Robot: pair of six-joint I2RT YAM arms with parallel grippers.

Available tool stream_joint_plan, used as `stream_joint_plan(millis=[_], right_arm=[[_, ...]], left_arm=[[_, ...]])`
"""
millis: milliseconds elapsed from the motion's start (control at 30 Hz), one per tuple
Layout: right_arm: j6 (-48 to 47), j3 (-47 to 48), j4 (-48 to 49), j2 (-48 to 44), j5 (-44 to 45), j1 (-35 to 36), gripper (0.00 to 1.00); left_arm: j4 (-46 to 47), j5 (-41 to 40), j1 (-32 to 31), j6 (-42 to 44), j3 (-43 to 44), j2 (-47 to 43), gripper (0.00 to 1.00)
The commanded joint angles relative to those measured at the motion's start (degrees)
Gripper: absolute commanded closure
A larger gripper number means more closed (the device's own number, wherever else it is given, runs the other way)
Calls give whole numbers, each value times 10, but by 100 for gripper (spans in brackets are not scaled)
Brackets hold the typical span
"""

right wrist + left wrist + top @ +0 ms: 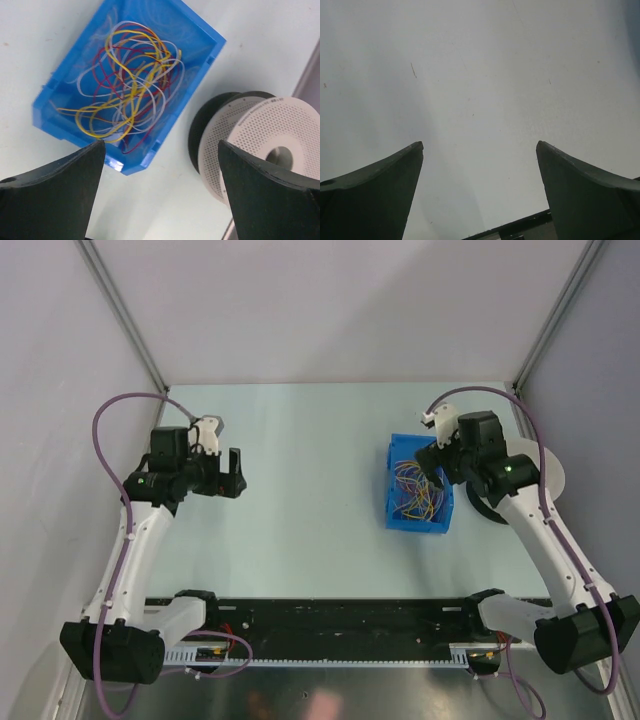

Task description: Wrap the cables

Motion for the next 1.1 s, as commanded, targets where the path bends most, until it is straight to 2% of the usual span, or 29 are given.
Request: stream_joint_plan(millis=[0,133,267,433,567,800,1067], right_arm=[[-45,-22,33,-14,66,-27,1],[-86,-33,56,-29,47,-106,1],[-131,-58,85,-62,64,-139,1],[-170,-131,144,-117,106,-136,1],[-199,-204,191,-140,154,-106,1],[-299,-343,381,-157,280,-65,1],[-402,-461,588,-146,302,-80,2]], left_arm=[[-2,-2,3,4,39,5,0],[-4,-14,2,-2,71,18,0],[-3,-60,-9,-19,95,42,0],[-3,-96,-36,-25,111,58,0],[-2,-108,-58,-45,116,68,1],[-2,-114,-69,-51,118,78,1],[-2,-119,-70,-57,123,88,1]])
